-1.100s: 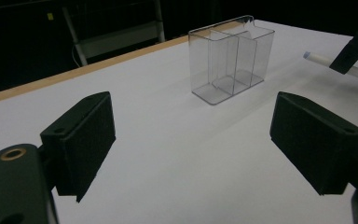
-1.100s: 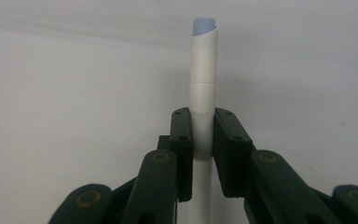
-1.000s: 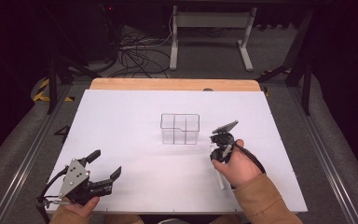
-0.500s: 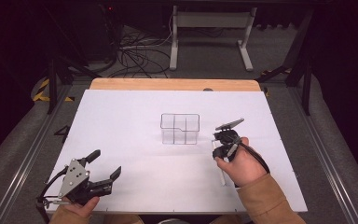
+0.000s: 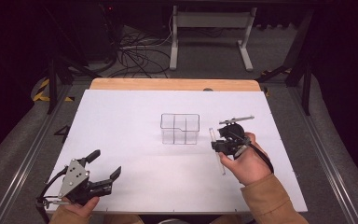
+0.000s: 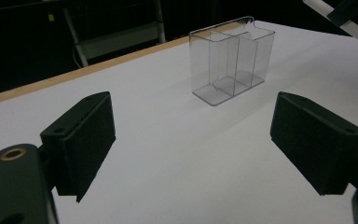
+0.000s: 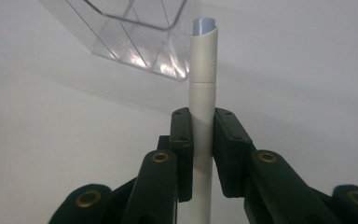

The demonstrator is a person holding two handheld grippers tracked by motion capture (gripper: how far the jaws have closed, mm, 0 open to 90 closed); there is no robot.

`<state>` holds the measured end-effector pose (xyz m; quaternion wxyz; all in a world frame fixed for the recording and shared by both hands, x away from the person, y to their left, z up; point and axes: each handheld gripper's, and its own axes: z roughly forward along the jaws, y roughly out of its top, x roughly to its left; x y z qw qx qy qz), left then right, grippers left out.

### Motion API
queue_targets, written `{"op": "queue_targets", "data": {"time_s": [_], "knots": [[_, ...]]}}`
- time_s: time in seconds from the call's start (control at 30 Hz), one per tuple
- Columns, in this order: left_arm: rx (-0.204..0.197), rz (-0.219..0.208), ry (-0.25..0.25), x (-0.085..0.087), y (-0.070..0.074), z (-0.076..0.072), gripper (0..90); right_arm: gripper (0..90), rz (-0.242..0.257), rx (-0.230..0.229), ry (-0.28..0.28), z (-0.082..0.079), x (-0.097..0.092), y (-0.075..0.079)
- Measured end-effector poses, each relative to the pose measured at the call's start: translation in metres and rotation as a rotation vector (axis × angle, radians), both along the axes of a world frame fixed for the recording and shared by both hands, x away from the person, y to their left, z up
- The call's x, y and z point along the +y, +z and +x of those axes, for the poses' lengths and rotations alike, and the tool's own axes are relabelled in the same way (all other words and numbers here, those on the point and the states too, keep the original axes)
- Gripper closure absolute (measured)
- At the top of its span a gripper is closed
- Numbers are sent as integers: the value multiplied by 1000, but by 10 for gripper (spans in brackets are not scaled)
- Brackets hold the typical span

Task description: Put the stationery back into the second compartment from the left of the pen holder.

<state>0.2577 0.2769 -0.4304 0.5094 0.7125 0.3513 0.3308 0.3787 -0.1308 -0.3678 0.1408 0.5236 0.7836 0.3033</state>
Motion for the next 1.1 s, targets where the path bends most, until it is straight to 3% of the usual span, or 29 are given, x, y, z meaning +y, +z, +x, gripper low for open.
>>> {"op": "queue_targets", "data": {"time_s": [0.03,0.3,0.37,0.4,0.47,0.67,0.87,0.9,1.0,1.03,1.1], "knots": [[0,0,0,0,0,0,148,787,0,0,0,0,0,0],[-4,3,0,0,0,0,148,787,74,-149,79,-4,-6,13],[-1,2,0,0,0,0,148,787,78,-160,86,-4,-6,13],[1,-2,1,0,0,0,148,787,98,-197,107,-4,-8,15],[-3,0,1,0,0,0,148,787,106,-201,112,-4,-8,16],[-2,7,-2,0,0,0,148,787,154,-334,185,-4,-10,18],[-1,2,-2,0,0,0,148,787,201,-380,236,-3,-9,21],[0,1,-1,0,0,0,148,787,216,-423,253,-2,-10,23],[1,1,-2,0,-1,1,148,787,239,-446,268,-1,-11,24],[1,1,-2,0,-1,1,148,787,256,-485,290,0,-12,26],[0,-1,0,1,0,1,148,786,262,-512,309,0,-12,26]]}}
